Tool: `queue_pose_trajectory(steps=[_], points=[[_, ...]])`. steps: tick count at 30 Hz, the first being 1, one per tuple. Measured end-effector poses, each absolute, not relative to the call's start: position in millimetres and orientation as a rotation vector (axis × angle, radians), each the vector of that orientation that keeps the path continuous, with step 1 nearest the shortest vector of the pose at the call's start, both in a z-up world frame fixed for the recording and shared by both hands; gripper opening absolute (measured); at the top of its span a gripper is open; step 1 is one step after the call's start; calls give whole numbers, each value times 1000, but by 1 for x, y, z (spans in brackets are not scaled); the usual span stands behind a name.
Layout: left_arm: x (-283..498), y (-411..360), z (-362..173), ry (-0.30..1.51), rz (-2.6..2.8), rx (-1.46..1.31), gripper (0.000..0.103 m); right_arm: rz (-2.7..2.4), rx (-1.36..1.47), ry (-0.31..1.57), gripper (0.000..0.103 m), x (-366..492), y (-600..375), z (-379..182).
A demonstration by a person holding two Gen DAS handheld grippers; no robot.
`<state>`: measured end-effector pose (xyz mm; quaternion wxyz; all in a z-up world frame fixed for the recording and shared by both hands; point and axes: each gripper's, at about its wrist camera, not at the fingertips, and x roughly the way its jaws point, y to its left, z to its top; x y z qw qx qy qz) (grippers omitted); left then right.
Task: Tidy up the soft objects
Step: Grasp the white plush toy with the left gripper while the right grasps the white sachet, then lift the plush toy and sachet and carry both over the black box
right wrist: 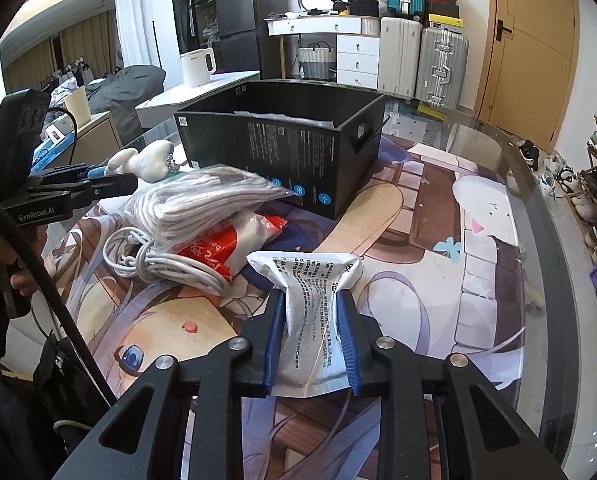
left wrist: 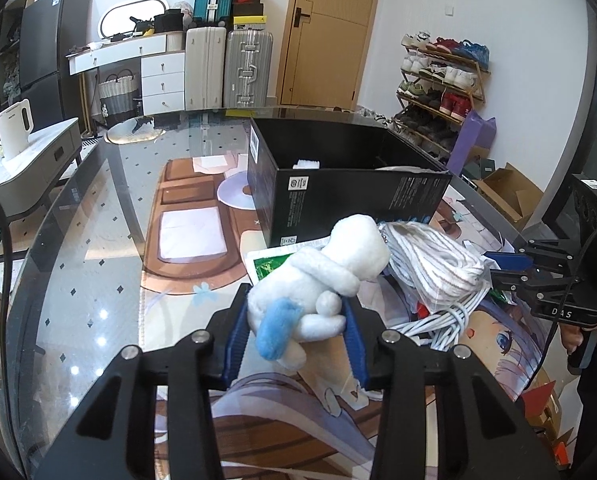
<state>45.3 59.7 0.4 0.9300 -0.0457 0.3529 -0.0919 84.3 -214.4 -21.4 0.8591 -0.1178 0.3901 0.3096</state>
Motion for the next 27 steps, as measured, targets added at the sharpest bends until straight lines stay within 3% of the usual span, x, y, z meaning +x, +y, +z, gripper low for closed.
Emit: queue_pose_trajectory(steps=[27], points=[[46,68,30,620,-157,-110,41,628,-214,719,26,83,-211,11]])
